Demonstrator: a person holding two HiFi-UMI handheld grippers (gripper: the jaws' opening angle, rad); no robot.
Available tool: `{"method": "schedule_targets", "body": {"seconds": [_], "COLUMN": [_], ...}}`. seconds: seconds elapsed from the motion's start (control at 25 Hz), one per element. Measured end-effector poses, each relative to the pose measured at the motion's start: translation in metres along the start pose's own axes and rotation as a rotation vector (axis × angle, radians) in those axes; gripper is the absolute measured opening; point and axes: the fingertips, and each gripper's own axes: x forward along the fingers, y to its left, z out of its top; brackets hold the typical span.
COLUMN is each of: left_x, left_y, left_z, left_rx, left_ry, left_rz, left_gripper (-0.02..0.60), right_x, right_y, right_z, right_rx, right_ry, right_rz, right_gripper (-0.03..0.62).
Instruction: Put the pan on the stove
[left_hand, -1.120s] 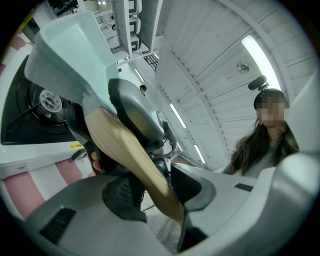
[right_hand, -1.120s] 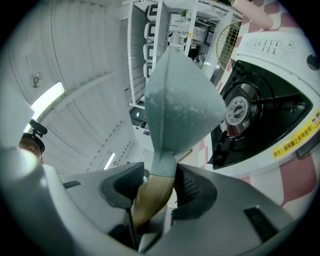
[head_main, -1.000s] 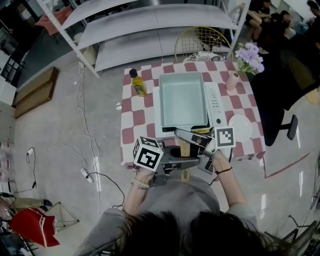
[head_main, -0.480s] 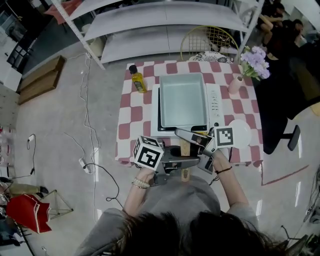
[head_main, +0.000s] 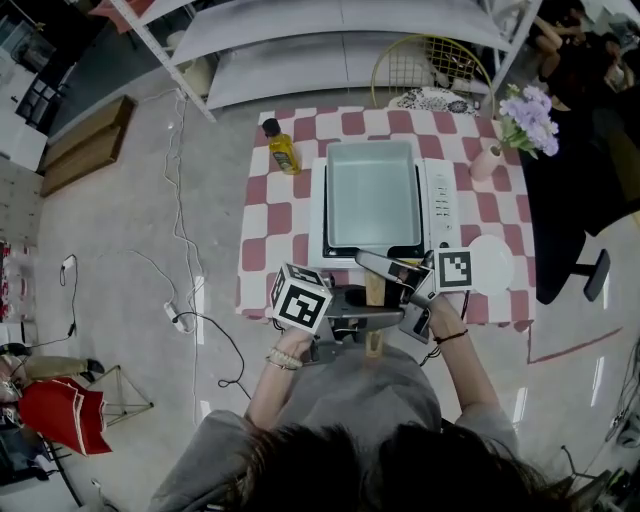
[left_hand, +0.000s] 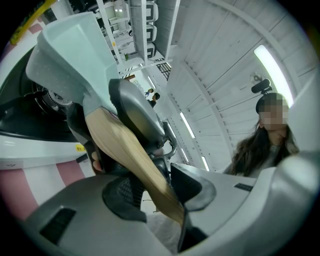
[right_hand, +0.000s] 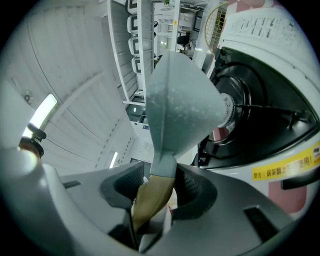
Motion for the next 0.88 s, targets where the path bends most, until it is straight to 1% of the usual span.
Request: {"method": "schedule_targets", "body": {"seconds": [0.4,0.88], "left_x": [-0.001,-0.001], "left_y": [0.014,0.025], "left_z": [0.001,0.005], "left_rx": [-0.052,-0.094], "left_ry": [0.025,0.026], "left_rz": [-0.020,-0.023], "left_gripper": [0.153,0.153], "right_x": [-0.002,0.000], "right_y": [-0.020,-0.031], "right_z": [0.006,0.011], "right_rx": [0.045,0.080], "right_ry": [-0.030,-0.033], "right_rz": [-0.027,-0.029], "right_gripper": [0.190,0.190]}}
